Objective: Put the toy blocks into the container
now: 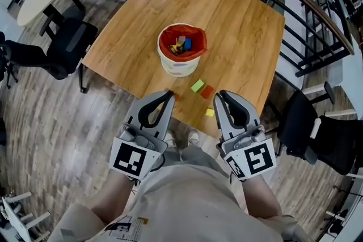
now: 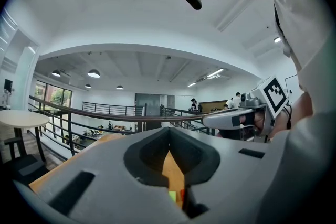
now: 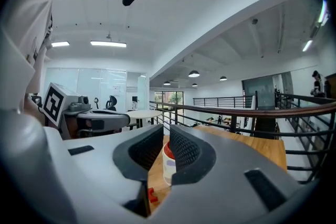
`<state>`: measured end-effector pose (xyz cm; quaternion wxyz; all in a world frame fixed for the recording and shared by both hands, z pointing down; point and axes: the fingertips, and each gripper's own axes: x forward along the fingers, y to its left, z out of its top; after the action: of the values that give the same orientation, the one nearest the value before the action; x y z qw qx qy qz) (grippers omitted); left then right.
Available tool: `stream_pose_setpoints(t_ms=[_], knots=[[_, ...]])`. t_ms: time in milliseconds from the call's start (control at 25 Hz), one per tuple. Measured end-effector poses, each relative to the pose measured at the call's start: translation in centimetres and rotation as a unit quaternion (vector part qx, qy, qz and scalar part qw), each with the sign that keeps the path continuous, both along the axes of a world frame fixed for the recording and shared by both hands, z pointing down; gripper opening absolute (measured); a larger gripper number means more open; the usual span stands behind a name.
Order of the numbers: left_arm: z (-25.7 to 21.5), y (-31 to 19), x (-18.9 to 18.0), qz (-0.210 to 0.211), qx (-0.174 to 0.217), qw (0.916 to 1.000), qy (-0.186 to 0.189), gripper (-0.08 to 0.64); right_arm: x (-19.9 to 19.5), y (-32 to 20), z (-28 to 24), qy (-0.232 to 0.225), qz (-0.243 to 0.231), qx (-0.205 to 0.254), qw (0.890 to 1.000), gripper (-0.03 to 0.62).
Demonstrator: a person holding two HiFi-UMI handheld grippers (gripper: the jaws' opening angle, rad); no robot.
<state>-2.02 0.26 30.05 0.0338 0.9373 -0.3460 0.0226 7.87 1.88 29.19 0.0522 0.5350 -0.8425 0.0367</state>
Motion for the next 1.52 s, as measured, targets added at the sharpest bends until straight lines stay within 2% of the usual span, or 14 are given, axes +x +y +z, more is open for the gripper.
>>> stream_pose_setpoints(t_ms=[200, 280, 760, 840, 1000, 1200, 1520], knots=[[1.7, -2.1, 1.0, -0.009, -0.01, 0.9998, -0.013, 0.012, 0.8, -2.8, 2.3, 0.013, -0.012, -0.022, 1.0, 0.039], [2.5, -2.9, 1.4, -0.011, -0.014, 0.9997, -0.018, 0.012, 1.2, -3.9, 3.6, 0.02, -0.013, -0.037, 0.999, 0.137], [9.0, -6.9, 3.2, -0.002, -0.058, 0.9974, -0.043, 0.012, 2.5, -8.6, 14.2, 0.084, -0.022, -0.123, 0.989, 0.23], [10.3, -7.4, 3.6, 0.001, -0.06, 0.9969, -0.05, 0.012, 2.6, -9.0, 16.3, 0.091, -0.029, -0.142, 0.985, 0.236], [13.1, -8.0, 4.5, 0.016, -0.038, 0.9959, -0.081, 0.012, 2.6, -9.7, 20.6, 0.101, -0.045, -0.184, 0.977, 0.241], [16.7, -8.2, 5.2, 0.027, -0.073, 0.9928, -0.091, 0.012, 2.8, -10.7, 25.4, 0.088, -0.054, -0.239, 0.966, 0.249], [22.2, -8.9, 6.1, 0.027, -0.131, 0.9864, -0.096, 0.012, 2.5, -10.9, 31.8, 0.137, -0.085, -0.293, 0.942, 0.256]])
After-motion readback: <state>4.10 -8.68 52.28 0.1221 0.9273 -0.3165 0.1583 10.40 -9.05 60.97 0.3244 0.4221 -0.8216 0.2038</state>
